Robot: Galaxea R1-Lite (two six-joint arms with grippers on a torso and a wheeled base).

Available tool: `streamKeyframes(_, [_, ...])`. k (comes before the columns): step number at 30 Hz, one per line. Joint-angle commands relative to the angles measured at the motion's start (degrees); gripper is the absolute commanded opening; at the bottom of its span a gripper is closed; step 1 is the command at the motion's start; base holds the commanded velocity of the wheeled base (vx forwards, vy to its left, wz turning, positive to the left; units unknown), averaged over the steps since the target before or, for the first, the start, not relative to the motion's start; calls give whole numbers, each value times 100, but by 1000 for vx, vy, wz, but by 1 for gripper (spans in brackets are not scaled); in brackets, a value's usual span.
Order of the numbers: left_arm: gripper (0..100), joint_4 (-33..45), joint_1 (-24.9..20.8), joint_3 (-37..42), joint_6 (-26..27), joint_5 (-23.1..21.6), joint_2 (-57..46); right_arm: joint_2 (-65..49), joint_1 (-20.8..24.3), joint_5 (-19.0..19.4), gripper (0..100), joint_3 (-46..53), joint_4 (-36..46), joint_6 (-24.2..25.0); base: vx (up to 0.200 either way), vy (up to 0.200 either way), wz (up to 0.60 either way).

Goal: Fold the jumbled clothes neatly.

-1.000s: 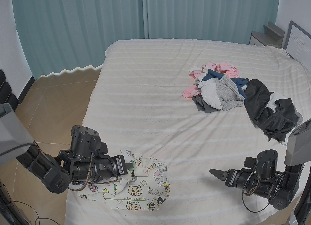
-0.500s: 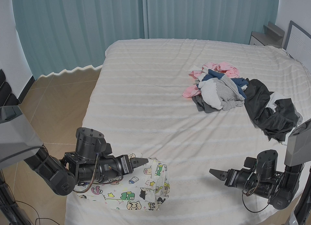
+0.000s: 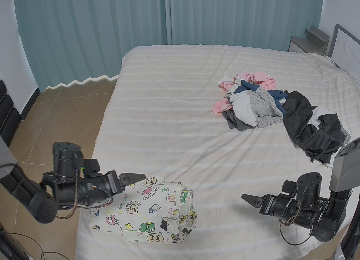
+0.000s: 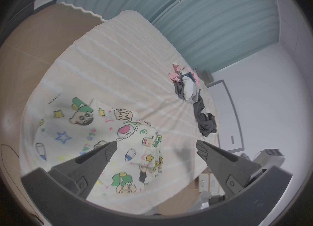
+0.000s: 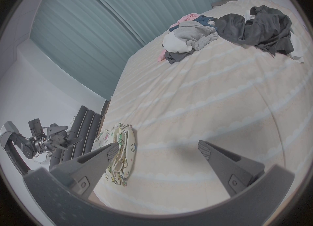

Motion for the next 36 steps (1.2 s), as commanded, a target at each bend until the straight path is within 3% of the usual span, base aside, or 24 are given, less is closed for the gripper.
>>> streamKeyframes(1, [100, 35, 1276, 1030, 57, -987, -1339, -265, 106, 36, 100, -179, 5, 3, 0, 0, 0])
streamKeyframes(6, [100, 0, 1795, 1416, 66, -1049, -1392, -273, 440, 54, 100, -416, 32, -112, 0, 0, 0])
streamKeyframes(11, [100, -61, 1760, 1750, 57, -1075, -1489, -98, 1020, 54, 100, -864, 313, -305, 0, 0, 0])
streamKeyframes(16, [100, -61, 1760, 1873, 48, -1207, -1506, -247, 1275, 45, 100, -1919, 1500, -331, -160, 0, 0])
streamKeyframes(19, [100, -61, 1777, 2023, 48, -1260, -1524, -273, 1407, 45, 100, -3044, 2836, -296, -200, 0, 0])
streamKeyframes(24, [100, -70, 1804, 2155, 48, -1260, -1673, 166, 1468, 19, 100, -4301, 3565, -305, -200, 0, 0])
streamKeyframes(28, [100, -61, 1839, 2155, 31, -1269, -1559, 570, 1714, 10, 100, -4740, 3679, -129, -150, 0, 0])
streamKeyframes(36, [100, -334, 1971, 2155, 31, -1269, -1128, 983, 2479, -25, 100, -4503, 3213, 117, 0, 0, 0])
